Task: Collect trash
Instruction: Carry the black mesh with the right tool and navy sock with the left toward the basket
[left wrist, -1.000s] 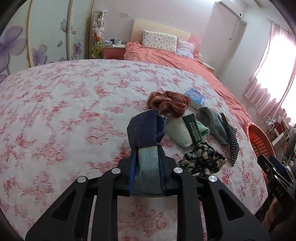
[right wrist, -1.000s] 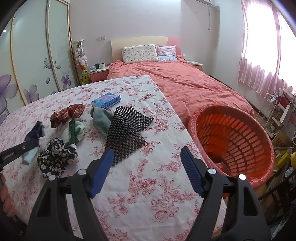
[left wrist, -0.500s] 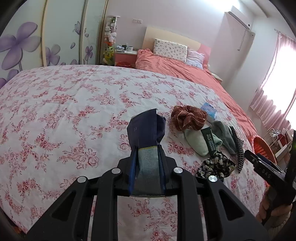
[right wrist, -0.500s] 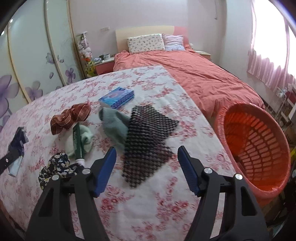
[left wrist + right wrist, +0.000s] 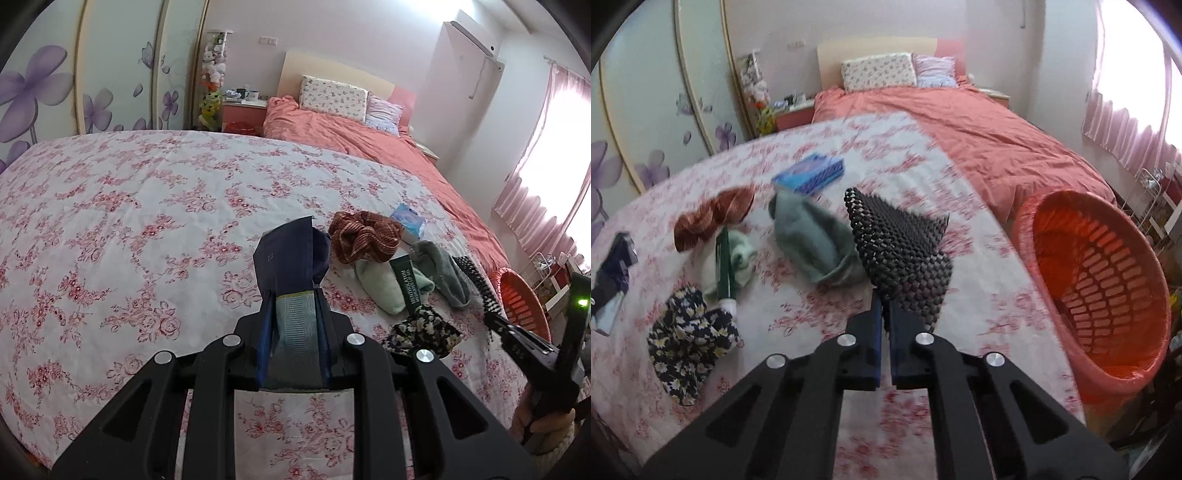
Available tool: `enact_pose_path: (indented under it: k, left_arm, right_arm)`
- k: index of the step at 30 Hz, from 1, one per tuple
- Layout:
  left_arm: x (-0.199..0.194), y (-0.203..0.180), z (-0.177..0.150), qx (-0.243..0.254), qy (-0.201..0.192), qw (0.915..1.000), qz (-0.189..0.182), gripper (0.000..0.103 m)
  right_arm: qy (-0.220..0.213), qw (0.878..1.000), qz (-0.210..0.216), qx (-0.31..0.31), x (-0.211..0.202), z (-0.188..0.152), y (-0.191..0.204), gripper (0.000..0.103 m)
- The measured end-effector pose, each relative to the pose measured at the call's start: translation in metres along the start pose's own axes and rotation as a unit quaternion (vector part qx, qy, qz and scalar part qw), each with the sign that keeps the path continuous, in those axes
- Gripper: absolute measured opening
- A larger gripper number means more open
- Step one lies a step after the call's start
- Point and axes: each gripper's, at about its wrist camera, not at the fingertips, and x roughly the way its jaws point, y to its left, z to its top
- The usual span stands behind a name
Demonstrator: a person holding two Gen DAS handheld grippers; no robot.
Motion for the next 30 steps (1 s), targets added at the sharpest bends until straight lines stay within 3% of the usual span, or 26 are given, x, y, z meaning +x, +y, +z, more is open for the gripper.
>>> enact_pose_path:
  k: [15, 21, 30]
  left_arm:
    - [-0.01, -0.055, 0.006, 0.038, -0.014, 0.9984, -0.04, 0.021]
    - [-0.013, -0.092, 0.007, 0.061, -0.016, 0.9954, -0.071, 0.021]
    - [-0.006, -0.164, 0.004, 0.103, -0.01, 0.9857, -0.133, 0.021]
  right_arm:
    - [-0.097, 0.995, 0.002, 0.039, -0.067, 0.013, -0.05, 0.003]
    - [-0.125, 0.991, 0.007, 0.052, -0.09, 0.013, -0.067, 0.003]
    - [-0.154, 0.984, -0.021, 0.091, -0.113, 0.011, -0.112, 0.003]
